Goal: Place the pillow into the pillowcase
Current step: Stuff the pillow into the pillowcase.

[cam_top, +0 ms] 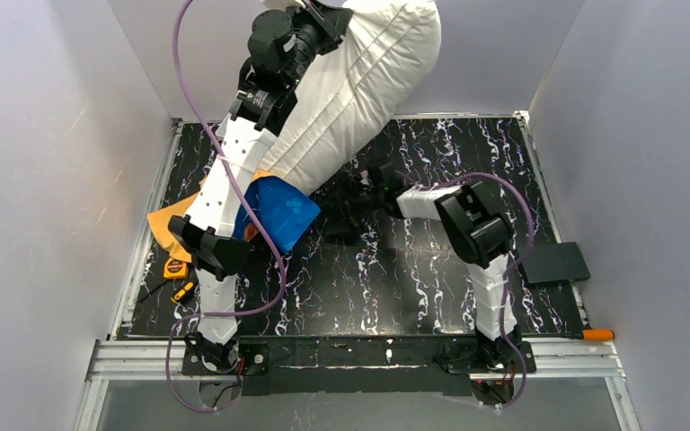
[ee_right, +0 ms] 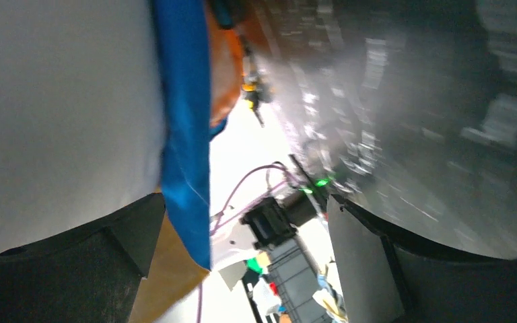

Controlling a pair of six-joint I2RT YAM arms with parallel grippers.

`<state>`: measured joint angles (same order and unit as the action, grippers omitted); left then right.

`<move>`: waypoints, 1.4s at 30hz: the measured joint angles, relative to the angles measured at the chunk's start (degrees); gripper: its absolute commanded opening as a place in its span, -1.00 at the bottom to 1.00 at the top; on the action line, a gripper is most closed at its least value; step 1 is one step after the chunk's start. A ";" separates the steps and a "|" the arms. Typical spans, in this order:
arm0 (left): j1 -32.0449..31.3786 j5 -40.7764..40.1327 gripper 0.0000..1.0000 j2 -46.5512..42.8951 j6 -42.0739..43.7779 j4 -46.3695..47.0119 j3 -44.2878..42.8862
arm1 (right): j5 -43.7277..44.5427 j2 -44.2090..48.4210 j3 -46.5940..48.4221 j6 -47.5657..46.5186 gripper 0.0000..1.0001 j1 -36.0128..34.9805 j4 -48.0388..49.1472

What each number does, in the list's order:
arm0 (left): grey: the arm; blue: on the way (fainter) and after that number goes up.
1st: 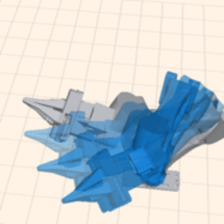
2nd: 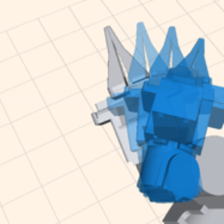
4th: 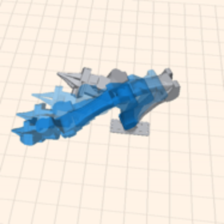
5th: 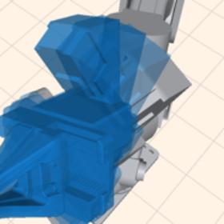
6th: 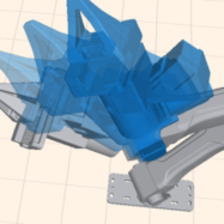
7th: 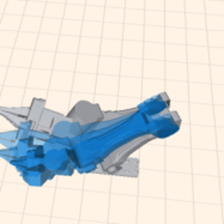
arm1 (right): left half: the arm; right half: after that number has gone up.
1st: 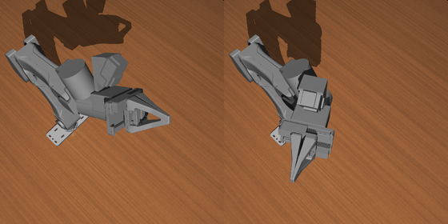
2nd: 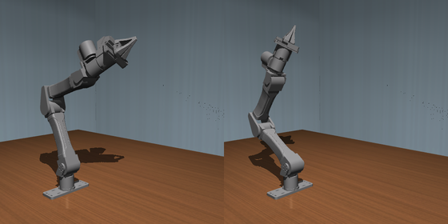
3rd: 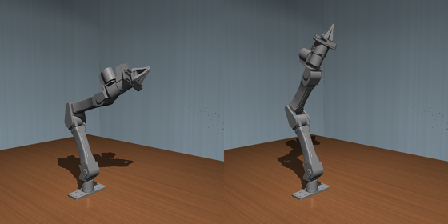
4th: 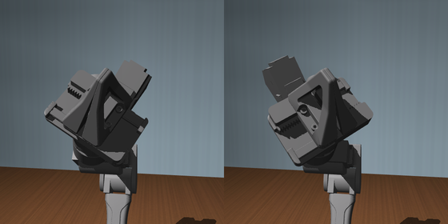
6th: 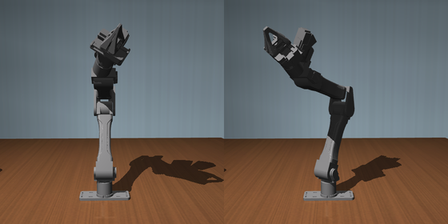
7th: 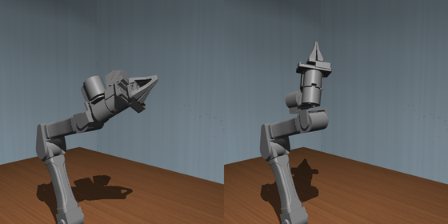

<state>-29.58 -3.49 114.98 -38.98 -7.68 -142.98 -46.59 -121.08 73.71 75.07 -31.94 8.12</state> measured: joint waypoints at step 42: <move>10.01 -4.92 -1.00 -7.67 1.11 0.94 4.55 | 23.08 -22.60 16.83 44.52 -0.67 -18.40 49.90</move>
<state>-19.57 -8.40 107.31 -37.87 -6.74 -138.43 -23.51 -143.68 90.54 119.59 -50.35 58.02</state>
